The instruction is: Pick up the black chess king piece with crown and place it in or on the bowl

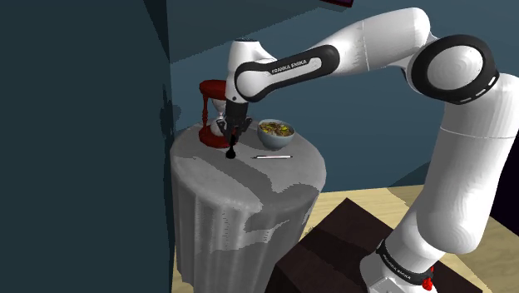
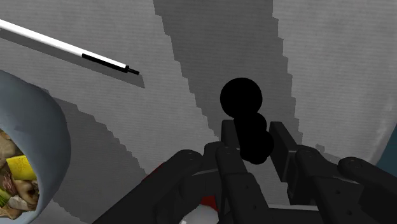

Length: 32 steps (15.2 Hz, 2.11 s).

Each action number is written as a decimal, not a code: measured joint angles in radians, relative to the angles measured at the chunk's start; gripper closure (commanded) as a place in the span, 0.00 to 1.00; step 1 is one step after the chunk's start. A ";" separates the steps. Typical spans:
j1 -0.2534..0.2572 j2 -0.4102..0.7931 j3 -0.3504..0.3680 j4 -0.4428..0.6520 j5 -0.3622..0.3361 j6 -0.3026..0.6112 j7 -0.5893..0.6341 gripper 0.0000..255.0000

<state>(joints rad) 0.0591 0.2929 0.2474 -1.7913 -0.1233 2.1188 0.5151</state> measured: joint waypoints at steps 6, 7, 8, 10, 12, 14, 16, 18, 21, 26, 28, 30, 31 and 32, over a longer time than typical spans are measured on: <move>0.000 -0.023 0.004 0.049 0.009 -0.071 -0.007 1.00; -0.002 -0.028 0.004 0.055 0.011 -0.081 -0.010 1.00; -0.001 -0.028 0.004 0.070 0.012 -0.097 -0.011 1.00; -0.002 -0.040 0.005 0.083 0.016 -0.121 -0.013 1.00; -0.002 -0.049 0.006 0.099 0.020 -0.145 -0.017 1.00; -0.002 -0.052 0.007 0.121 0.021 -0.171 -0.019 1.00; -0.002 -0.052 0.007 0.147 0.022 -0.197 -0.021 1.00; -0.001 -0.058 0.008 0.166 0.024 -0.221 -0.023 1.00; -0.001 -0.062 0.008 0.203 0.027 -0.262 -0.025 1.00; 0.002 -0.059 0.010 0.266 0.027 -0.322 -0.026 1.00; -0.014 -0.071 0.002 0.257 0.033 -0.324 -0.052 1.00; -0.042 -0.094 -0.013 0.243 0.043 -0.329 -0.093 1.00; -0.056 -0.099 -0.021 0.241 0.047 -0.332 -0.117 1.00; -0.070 -0.106 -0.030 0.234 0.051 -0.330 -0.139 1.00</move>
<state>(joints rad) -0.0109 0.1874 0.2178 -1.5575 -0.0723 1.7889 0.3758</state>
